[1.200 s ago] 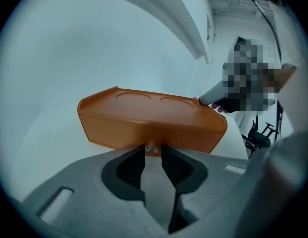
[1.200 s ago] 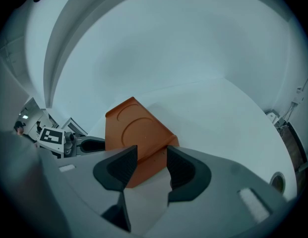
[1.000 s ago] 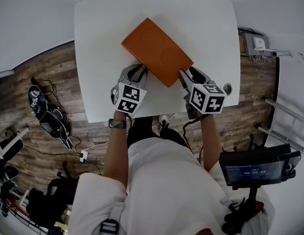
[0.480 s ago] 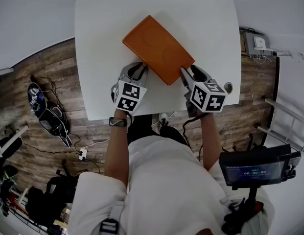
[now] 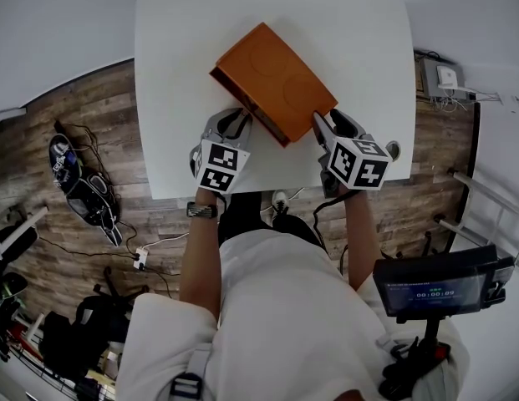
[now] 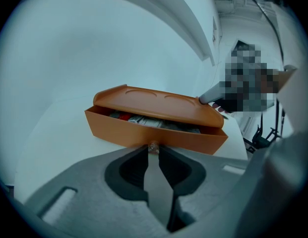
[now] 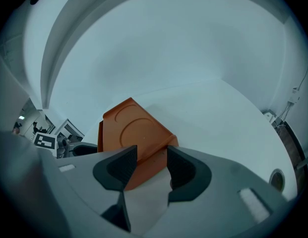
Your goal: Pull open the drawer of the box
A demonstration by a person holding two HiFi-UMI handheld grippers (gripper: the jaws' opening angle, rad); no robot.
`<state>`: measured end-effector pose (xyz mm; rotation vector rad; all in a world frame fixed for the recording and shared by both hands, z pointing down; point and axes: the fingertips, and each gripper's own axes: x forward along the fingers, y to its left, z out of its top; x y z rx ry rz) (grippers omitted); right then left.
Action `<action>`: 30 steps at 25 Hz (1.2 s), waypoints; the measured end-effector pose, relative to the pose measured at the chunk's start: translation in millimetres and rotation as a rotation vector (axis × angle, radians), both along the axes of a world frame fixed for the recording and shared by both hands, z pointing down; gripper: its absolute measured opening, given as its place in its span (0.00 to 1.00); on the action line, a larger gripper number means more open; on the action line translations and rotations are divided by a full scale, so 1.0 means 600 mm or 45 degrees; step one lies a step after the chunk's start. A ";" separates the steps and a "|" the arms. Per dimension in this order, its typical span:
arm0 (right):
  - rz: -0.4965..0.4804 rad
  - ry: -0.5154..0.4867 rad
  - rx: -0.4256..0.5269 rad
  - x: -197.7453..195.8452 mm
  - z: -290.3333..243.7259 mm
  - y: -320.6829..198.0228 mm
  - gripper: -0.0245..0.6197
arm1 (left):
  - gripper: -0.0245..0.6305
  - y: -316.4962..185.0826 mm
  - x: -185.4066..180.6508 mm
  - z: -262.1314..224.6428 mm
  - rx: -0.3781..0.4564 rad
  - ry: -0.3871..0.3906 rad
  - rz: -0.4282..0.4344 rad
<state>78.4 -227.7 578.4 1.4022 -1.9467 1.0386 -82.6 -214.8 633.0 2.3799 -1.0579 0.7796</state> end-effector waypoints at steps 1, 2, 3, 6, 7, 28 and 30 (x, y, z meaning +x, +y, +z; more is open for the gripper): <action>-0.001 0.000 -0.001 -0.001 0.000 0.000 0.34 | 0.15 0.002 -0.003 0.001 -0.003 -0.001 -0.004; -0.003 0.000 -0.002 -0.001 0.001 0.000 0.34 | 0.15 0.004 -0.005 0.001 -0.005 -0.003 -0.007; -0.004 0.000 -0.002 -0.001 0.001 0.000 0.34 | 0.15 0.006 -0.007 0.002 -0.006 -0.004 -0.010; -0.003 -0.001 -0.001 -0.002 0.003 0.000 0.34 | 0.15 0.012 -0.016 0.005 -0.010 -0.010 -0.021; -0.002 -0.001 0.000 -0.002 0.004 0.000 0.34 | 0.15 0.013 -0.018 0.006 -0.012 -0.012 -0.025; -0.012 -0.006 0.010 -0.006 0.009 -0.001 0.35 | 0.15 0.052 -0.066 0.014 -0.041 -0.066 -0.086; -0.014 -0.005 0.009 -0.006 0.009 -0.001 0.35 | 0.15 0.055 -0.069 0.015 -0.046 -0.069 -0.090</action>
